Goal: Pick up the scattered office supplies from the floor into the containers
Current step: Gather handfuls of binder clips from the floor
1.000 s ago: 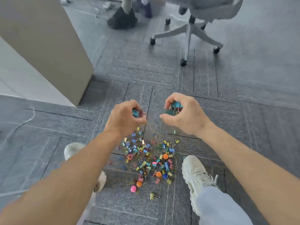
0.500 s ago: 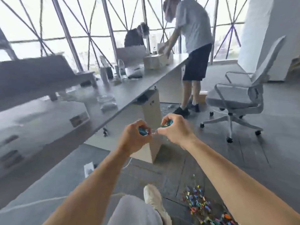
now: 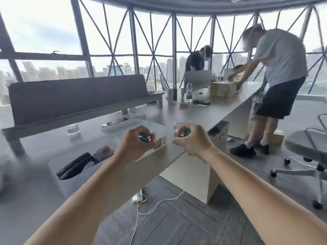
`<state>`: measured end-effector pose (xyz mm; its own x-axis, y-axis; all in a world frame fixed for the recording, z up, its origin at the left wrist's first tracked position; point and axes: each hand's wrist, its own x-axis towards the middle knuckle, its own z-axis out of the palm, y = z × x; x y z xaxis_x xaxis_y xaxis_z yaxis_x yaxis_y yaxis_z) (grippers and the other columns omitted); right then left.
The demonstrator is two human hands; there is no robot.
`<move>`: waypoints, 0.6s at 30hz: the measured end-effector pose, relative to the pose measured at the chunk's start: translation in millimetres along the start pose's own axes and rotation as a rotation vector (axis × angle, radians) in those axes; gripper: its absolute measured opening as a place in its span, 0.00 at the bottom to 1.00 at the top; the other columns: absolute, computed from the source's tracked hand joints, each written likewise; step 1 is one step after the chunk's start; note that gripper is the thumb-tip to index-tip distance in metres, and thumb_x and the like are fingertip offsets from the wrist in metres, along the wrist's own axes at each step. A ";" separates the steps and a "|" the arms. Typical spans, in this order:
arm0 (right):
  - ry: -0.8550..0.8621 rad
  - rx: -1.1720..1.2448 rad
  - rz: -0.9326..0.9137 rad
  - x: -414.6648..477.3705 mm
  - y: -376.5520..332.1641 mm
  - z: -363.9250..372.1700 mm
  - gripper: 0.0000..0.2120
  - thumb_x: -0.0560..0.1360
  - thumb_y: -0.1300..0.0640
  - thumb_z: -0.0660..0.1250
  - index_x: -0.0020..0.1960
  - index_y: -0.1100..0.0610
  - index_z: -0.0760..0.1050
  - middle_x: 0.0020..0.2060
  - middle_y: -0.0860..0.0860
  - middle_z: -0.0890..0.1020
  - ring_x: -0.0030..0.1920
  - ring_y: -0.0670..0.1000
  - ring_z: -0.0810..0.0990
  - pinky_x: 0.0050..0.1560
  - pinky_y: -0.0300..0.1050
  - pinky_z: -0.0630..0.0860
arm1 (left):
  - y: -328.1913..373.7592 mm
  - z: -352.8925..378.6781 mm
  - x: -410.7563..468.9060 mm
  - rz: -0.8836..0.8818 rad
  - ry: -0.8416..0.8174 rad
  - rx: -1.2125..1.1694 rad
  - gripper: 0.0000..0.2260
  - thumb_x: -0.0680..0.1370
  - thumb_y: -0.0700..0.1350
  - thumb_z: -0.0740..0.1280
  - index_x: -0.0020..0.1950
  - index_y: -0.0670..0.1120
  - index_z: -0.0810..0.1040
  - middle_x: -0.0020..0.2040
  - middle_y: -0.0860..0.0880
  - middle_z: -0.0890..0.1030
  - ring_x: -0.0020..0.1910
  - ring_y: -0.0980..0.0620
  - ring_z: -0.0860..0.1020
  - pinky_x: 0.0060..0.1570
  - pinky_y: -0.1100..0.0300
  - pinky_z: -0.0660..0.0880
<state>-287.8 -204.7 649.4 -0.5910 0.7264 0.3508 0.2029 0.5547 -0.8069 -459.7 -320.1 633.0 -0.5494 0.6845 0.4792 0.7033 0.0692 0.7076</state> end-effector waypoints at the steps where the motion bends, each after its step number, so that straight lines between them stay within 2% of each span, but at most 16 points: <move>1: 0.002 0.026 -0.010 13.8 4.6 7.6 0.11 0.67 0.57 0.78 0.38 0.53 0.75 0.40 0.49 0.79 0.39 0.51 0.78 0.37 0.47 0.79 | -8.0 -2.8 12.1 -0.013 -0.006 0.016 0.08 0.69 0.42 0.78 0.43 0.46 0.80 0.37 0.54 0.80 0.33 0.57 0.76 0.38 0.61 0.76; 3: 0.018 0.094 -0.009 44.5 14.9 23.5 0.10 0.66 0.56 0.78 0.37 0.50 0.75 0.37 0.50 0.80 0.36 0.52 0.77 0.33 0.46 0.76 | -26.4 -6.6 42.9 -0.028 -0.026 0.053 0.08 0.69 0.43 0.77 0.41 0.49 0.79 0.36 0.55 0.80 0.33 0.55 0.77 0.37 0.58 0.78; 6: 0.071 0.170 -0.008 84.2 20.8 42.4 0.09 0.64 0.51 0.76 0.38 0.48 0.76 0.35 0.48 0.81 0.35 0.51 0.78 0.36 0.49 0.77 | -49.8 -10.8 81.1 -0.023 -0.131 0.173 0.07 0.70 0.45 0.76 0.43 0.47 0.79 0.38 0.49 0.81 0.36 0.50 0.79 0.39 0.55 0.79; 8: 0.128 0.215 -0.039 115.0 20.9 61.6 0.10 0.68 0.54 0.77 0.39 0.48 0.75 0.36 0.47 0.80 0.35 0.48 0.77 0.35 0.42 0.76 | -67.0 -10.1 106.0 -0.016 -0.200 0.296 0.08 0.71 0.45 0.74 0.46 0.45 0.80 0.41 0.47 0.81 0.41 0.47 0.80 0.43 0.53 0.79; 9: 0.151 0.237 -0.055 131.4 20.1 73.5 0.10 0.69 0.55 0.76 0.41 0.49 0.74 0.37 0.47 0.79 0.36 0.47 0.77 0.34 0.41 0.75 | -74.2 -9.8 116.4 -0.020 -0.223 0.346 0.08 0.72 0.46 0.74 0.46 0.45 0.79 0.42 0.48 0.80 0.42 0.47 0.79 0.44 0.54 0.79; 11: 0.152 0.257 -0.065 161.9 19.1 100.2 0.09 0.70 0.55 0.76 0.43 0.51 0.75 0.38 0.49 0.80 0.36 0.48 0.77 0.35 0.43 0.77 | -92.3 -6.0 133.4 -0.049 -0.251 0.424 0.07 0.73 0.47 0.73 0.47 0.46 0.79 0.41 0.50 0.79 0.40 0.51 0.78 0.40 0.61 0.76; 13: 0.081 0.212 -0.054 190.6 21.0 128.8 0.09 0.70 0.55 0.75 0.44 0.54 0.75 0.39 0.50 0.80 0.36 0.50 0.77 0.35 0.43 0.76 | -114.8 2.6 148.3 -0.103 -0.320 0.484 0.07 0.74 0.49 0.73 0.45 0.47 0.79 0.40 0.51 0.79 0.40 0.52 0.79 0.38 0.62 0.75; 15: -0.040 0.104 -0.045 213.1 28.1 154.6 0.09 0.71 0.53 0.74 0.42 0.52 0.74 0.38 0.48 0.79 0.36 0.51 0.77 0.33 0.40 0.72 | -134.5 14.1 159.3 -0.203 -0.461 0.534 0.10 0.73 0.52 0.73 0.46 0.46 0.81 0.42 0.48 0.82 0.45 0.46 0.82 0.43 0.53 0.80; 18: -0.197 -0.014 0.009 229.7 39.4 171.8 0.09 0.76 0.47 0.68 0.41 0.50 0.75 0.37 0.49 0.80 0.37 0.55 0.82 0.33 0.41 0.74 | -140.5 19.8 169.4 -0.309 -0.651 0.664 0.16 0.73 0.56 0.72 0.54 0.47 0.82 0.49 0.46 0.83 0.48 0.46 0.82 0.44 0.53 0.83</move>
<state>-549.6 -85.6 616.6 -0.7301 0.6386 0.2431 0.2184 0.5553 -0.8025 -642.6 -199.5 604.4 -0.5359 0.8205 -0.1992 0.7907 0.5704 0.2222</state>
